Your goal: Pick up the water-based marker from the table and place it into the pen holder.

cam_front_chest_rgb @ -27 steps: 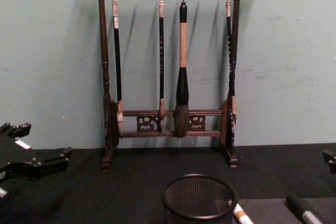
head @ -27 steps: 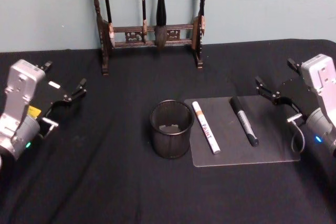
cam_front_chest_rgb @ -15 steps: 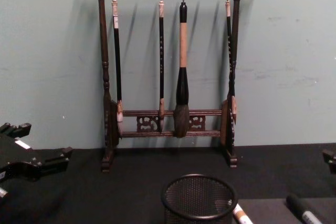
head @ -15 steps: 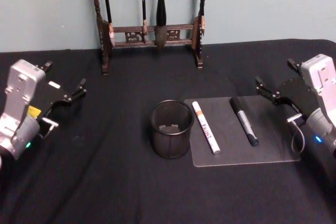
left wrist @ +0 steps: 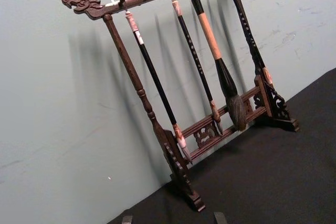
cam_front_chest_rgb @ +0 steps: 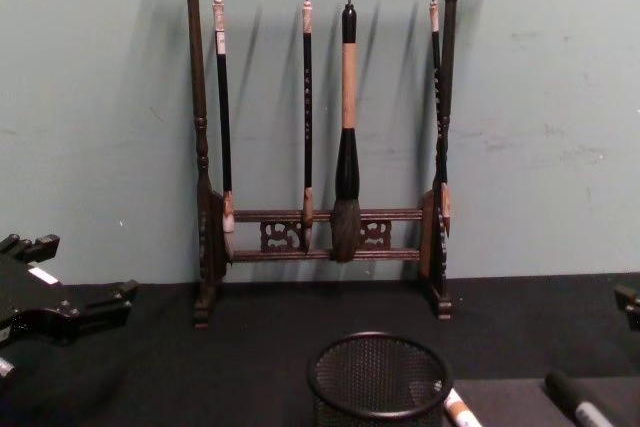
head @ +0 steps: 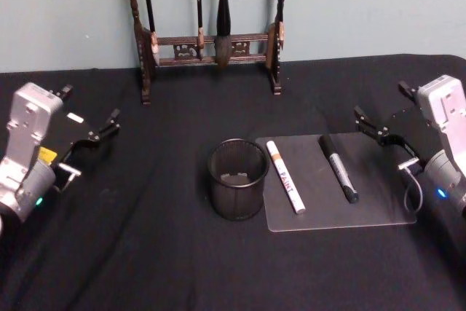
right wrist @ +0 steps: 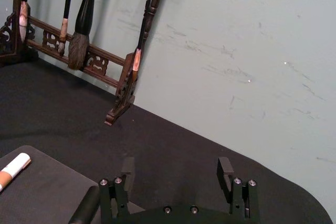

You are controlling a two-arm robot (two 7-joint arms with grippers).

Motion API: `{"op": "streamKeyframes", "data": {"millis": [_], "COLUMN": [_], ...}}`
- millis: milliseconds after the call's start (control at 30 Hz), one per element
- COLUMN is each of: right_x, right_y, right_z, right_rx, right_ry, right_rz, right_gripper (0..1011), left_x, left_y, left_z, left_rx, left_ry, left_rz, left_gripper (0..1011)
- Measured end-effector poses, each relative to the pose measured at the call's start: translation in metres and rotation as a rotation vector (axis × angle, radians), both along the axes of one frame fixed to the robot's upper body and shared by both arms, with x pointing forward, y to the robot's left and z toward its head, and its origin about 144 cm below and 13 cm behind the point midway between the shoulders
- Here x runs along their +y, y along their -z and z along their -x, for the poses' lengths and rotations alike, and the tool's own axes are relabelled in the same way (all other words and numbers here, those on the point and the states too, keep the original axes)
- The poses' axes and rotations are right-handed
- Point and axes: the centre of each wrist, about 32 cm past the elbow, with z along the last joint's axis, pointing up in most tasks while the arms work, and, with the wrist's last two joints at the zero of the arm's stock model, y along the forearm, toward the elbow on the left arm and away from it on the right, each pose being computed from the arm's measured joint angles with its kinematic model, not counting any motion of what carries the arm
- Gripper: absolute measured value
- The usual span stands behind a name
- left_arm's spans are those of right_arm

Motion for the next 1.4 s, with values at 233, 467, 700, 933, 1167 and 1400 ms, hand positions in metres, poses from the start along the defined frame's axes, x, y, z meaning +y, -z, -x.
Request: {"op": "streamKeyframes", "data": {"millis": [233,467,700,933,1167,1400], "right_x": [0.0000,0.0000,0.0000,0.0000,0.0000,-0.0007], "right_y": [0.0000,0.0000,0.0000,0.0000,0.0000,-0.0010], "right_z": [0.0000,0.0000,0.0000,0.0000,0.0000,0.0004], "right_rx": [0.000,0.000,0.000,0.000,0.000,0.009], "right_ry": [0.000,0.000,0.000,0.000,0.000,-0.010], "right_rz": [0.000,0.000,0.000,0.000,0.000,-0.006], "right_gripper": [1003,1002,1003,1003,1003,1003], "left_x": [0.0000,0.0000,0.0000,0.0000,0.0000,0.0000], "left_y": [0.0000,0.0000,0.0000,0.0000,0.0000,0.0000], "left_z": [0.0000,0.0000,0.0000,0.0000,0.0000,0.0000], "left_rx": [0.000,0.000,0.000,0.000,0.000,0.000], "left_ry": [0.000,0.000,0.000,0.000,0.000,0.000], "left_rz": [0.000,0.000,0.000,0.000,0.000,0.000], "left_gripper": [1001,1001,1001,1001,1001,1001]}}
